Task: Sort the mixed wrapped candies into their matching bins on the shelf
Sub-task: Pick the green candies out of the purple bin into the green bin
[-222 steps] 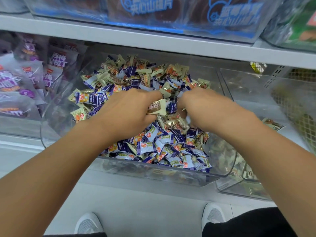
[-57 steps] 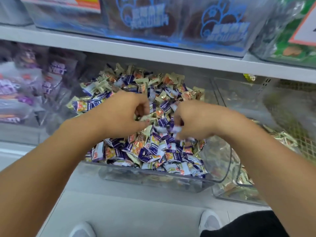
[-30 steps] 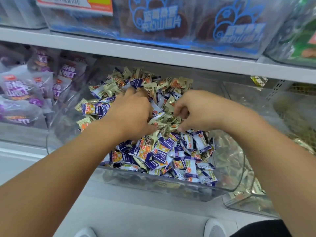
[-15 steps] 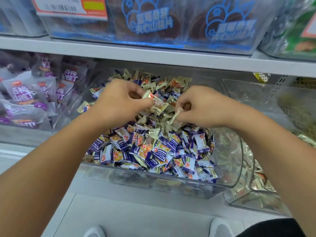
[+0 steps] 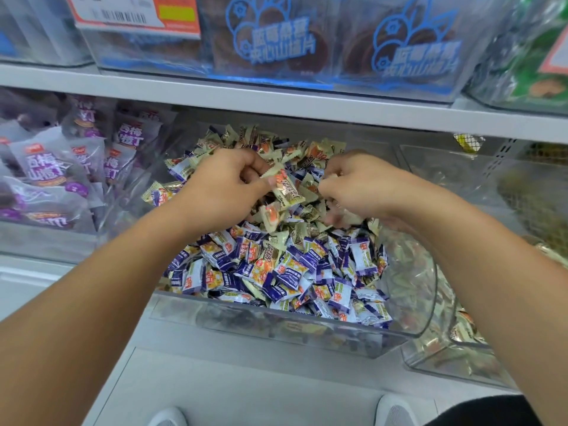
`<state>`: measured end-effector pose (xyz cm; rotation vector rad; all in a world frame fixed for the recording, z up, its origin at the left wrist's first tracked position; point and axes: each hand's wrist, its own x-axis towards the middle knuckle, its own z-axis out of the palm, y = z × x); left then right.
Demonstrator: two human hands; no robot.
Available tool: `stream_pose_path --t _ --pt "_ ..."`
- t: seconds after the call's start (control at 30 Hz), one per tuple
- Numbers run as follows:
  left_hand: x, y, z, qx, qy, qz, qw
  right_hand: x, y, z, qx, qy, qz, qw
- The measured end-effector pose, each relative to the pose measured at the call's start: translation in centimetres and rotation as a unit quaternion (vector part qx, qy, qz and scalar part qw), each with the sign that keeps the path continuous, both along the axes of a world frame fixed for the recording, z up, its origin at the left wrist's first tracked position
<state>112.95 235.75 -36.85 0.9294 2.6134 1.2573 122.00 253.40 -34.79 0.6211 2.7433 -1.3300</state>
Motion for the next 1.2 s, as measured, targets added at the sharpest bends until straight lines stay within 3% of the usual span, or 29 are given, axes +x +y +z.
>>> stream_pose_path --t 0.13,0.27,0.4,0.53,0.67,0.77,0.93,1.1,1.2 --pt "-0.1 -0.1 0.4 0.025 0.026 0.048 0.998 -0.4 -1.1 0.4 0.125 0.012 0.095 0.987" --pt "-0.9 -0.7 0.8 0.117 -0.016 0.113 0.986 -0.5 -2.7 -0.5 0.235 -0.038 0.245 0.940" --pt "-0.3 -0.9 0.7 0.129 -0.095 0.069 0.985 -0.5 -1.8 -0.2 0.275 -0.004 0.225 0.935" --pt "0.0 -0.8 0.6 0.069 -0.069 0.057 0.994 -0.2 -1.9 -1.0 0.268 -0.057 0.273 0.922" --pt "-0.4 -0.8 0.0 -0.037 0.073 0.014 0.997 -0.4 -2.2 -1.8 0.306 -0.064 0.293 0.904" --pt "-0.4 -1.2 0.5 -0.094 0.149 -0.009 0.984 -0.3 -1.2 -0.8 0.278 -0.055 0.263 0.922" --pt "0.0 -1.2 0.7 -0.240 0.167 -0.025 0.956 -0.6 0.2 -0.5 0.261 -0.042 0.210 0.941" --pt "0.0 0.1 -0.2 -0.253 0.224 -0.001 0.941 -0.5 0.3 -0.2 0.268 -0.050 0.167 0.947" --pt "-0.4 -0.2 0.1 -0.202 0.171 -0.023 0.964 -0.5 0.6 0.3 0.323 -0.059 0.150 0.932"
